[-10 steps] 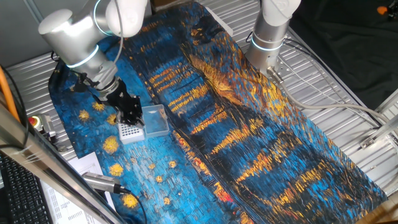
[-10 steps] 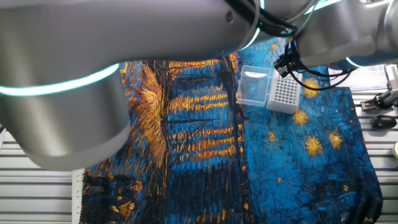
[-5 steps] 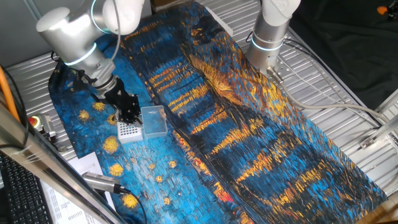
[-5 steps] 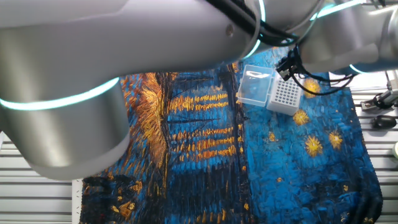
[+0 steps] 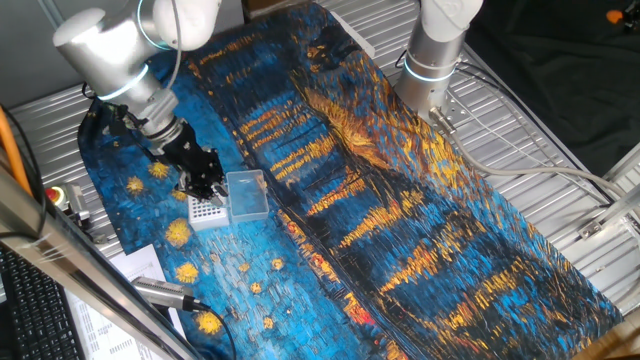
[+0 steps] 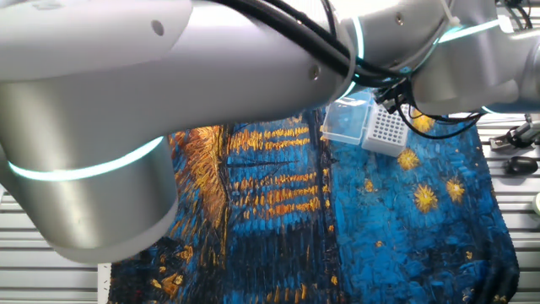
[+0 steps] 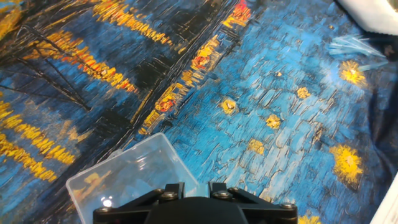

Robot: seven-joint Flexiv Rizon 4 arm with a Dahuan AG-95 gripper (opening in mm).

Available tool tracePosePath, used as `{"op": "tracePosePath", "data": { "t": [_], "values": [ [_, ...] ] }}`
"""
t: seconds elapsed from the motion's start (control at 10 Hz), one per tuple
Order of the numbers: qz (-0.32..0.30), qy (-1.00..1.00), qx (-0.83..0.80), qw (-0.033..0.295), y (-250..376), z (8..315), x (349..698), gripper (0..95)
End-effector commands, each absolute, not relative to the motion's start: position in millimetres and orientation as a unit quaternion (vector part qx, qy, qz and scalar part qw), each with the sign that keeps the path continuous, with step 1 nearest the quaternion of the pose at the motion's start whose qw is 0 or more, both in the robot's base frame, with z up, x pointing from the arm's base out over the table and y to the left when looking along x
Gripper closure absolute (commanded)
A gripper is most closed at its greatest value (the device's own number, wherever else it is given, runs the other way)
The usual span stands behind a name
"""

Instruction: Insert a medium pipette tip into the holder for medium pipette tips

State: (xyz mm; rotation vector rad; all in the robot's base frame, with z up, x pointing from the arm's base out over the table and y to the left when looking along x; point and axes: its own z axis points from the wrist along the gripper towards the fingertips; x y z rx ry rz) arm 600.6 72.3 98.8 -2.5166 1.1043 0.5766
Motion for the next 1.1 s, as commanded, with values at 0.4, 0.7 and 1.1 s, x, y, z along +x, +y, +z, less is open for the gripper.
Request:
{"op": "tracePosePath", "data": {
  "t": [0.4,0.7,1.1],
  "values": [
    [0.188,0.457,-0.863,0.105,77,111,596,76.0],
    [0.147,0.483,-0.861,0.05,87,118,596,76.0],
    [0.134,0.488,-0.862,0.033,100,113,601,95.0]
  ]
}}
